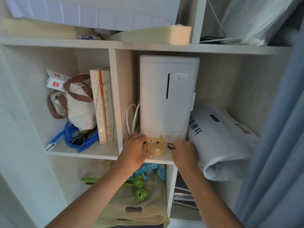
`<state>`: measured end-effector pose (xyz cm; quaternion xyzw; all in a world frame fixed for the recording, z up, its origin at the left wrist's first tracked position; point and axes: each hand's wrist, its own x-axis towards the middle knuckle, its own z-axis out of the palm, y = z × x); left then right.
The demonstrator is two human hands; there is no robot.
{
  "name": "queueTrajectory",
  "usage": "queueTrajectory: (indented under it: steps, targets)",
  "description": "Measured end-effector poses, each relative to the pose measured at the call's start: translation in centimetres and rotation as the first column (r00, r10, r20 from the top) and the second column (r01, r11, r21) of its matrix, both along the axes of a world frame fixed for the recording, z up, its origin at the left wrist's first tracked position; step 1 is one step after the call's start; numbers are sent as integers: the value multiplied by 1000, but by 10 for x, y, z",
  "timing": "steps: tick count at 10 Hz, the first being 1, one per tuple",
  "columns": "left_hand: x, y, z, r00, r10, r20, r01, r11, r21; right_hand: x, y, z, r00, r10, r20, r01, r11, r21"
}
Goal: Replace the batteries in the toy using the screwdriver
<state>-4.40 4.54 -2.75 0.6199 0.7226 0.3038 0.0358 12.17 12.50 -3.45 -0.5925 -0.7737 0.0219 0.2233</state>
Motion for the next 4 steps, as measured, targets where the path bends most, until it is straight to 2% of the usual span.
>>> queueTrajectory:
  steps: [2,3,4]
  targets:
    - [4,-15,9,1000,20,-23,-18,997,78,5,-3,5,997,42,-68,-44,999,-28]
    - [6,-28,18,1000,27,11,-27,996,80,7,-10,15,969,145,-198,-155,987,-35]
    - [8,-42,30,994,34,104,-35,999,5,6,-17,29,931,191,-310,-233,967,-105]
